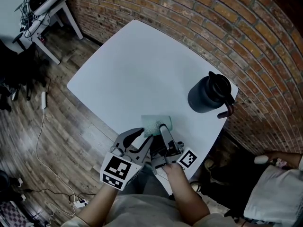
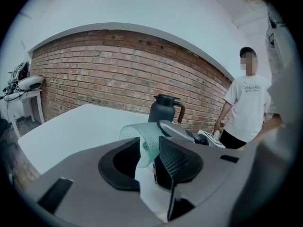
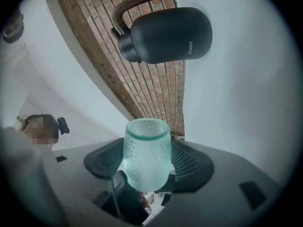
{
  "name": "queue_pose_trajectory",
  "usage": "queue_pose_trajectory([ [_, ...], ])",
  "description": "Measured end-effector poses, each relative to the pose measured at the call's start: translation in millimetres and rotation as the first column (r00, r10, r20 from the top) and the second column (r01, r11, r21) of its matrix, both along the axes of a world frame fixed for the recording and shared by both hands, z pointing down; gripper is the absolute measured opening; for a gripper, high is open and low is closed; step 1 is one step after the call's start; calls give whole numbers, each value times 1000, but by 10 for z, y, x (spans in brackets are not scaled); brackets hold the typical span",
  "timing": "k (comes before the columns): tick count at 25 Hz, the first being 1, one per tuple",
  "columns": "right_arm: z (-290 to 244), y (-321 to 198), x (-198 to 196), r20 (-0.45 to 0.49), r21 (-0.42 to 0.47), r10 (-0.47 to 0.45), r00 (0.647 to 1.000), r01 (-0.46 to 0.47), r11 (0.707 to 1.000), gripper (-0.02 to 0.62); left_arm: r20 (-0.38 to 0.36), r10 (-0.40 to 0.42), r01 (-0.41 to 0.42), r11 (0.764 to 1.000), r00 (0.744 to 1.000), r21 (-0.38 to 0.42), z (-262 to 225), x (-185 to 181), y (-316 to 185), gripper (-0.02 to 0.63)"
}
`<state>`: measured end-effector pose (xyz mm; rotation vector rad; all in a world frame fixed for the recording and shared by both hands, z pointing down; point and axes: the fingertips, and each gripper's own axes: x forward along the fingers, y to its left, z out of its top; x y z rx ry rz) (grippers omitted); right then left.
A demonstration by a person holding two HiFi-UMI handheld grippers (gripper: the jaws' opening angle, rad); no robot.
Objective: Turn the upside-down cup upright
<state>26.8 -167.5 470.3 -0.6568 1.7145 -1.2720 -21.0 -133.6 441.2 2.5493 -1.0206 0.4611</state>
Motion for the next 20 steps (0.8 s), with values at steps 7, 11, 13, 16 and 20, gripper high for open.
queue_pose_trajectory([
  [7,30,10,-52,26,-8,-14,1000,14,1000,308,-27,27,-28,999,999,-32,36,26,-2,114],
  [11,44,12,-44,48,-8,-16,999,16,1000,308,-48,45,-47,998,998,-47,39,48,3,101],
  [13,43,9,-51,57,-5,-21,998,21,1000,308,-59,50,-53,997,997,-62,43,45,13,92],
  [16,43,4,-55,78,1,-27,997,27,1000,308,-75,58,-63,995,995,-71,37,54,17,81],
  [20,33,6,-69,103,18,-34,994,33,999,308,-86,71,-77,994,994,-73,27,59,29,71],
])
